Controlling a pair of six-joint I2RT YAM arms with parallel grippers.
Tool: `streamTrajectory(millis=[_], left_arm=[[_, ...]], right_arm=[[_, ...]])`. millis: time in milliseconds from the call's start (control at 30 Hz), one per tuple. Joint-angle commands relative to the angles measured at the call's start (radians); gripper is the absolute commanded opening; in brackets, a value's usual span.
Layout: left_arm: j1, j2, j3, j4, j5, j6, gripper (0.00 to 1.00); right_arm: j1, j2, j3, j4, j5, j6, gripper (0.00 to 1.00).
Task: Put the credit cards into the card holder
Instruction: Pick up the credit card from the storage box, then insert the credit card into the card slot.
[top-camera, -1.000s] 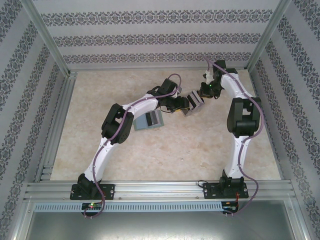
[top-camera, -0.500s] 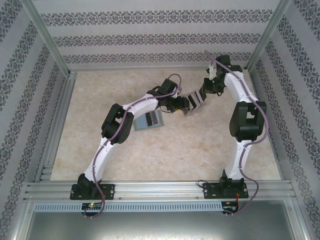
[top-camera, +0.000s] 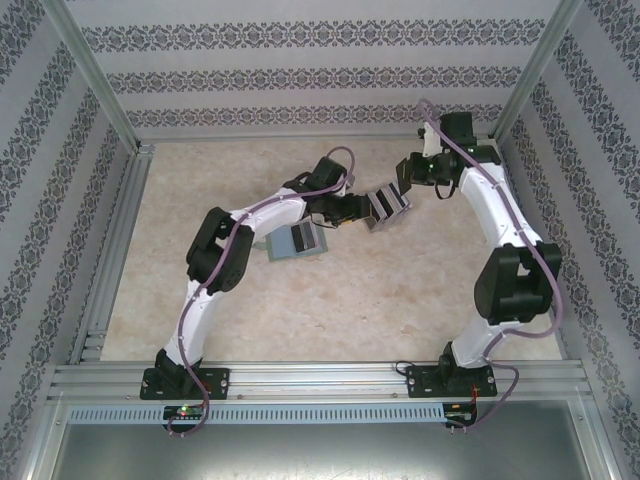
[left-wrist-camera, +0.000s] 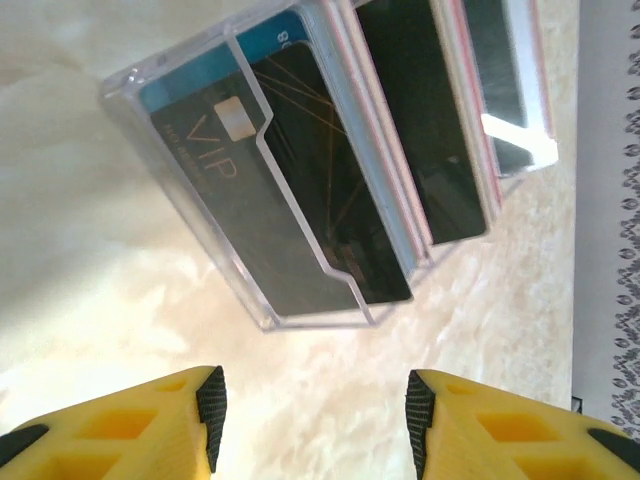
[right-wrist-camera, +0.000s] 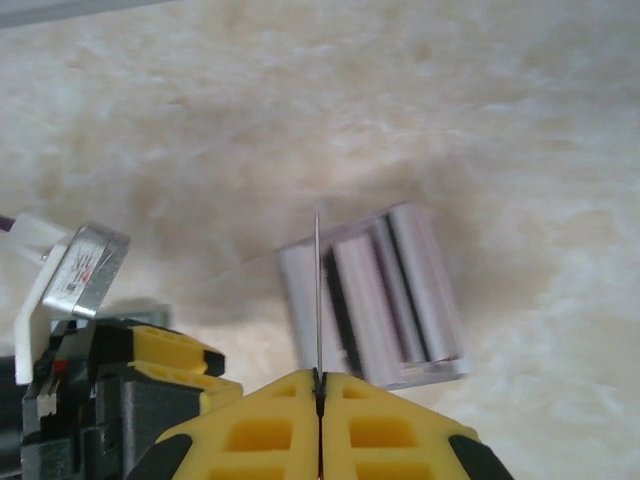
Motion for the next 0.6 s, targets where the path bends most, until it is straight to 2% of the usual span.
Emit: streamTrajectory(millis=[0, 233, 567], left_arm=[[0.045, -0.149, -0.104, 0.054, -0.046, 0.030, 0.53], [0.150, -0.364, -0.389, 0.100, -0.089, 0.038, 0.53], [0.290, -0.498, -0.668, 0.113, -0.108, 0.063, 0.51]], right_arm=[[0.027, -0.081, -0.103, 0.154, -0.135, 0.113, 0.09], [0.109, -0.148, -0.340, 0.470, -0.324, 0.309, 0.09], [0.279, -0.021, -0.511, 0.746, -0.378, 0.449, 0.09]])
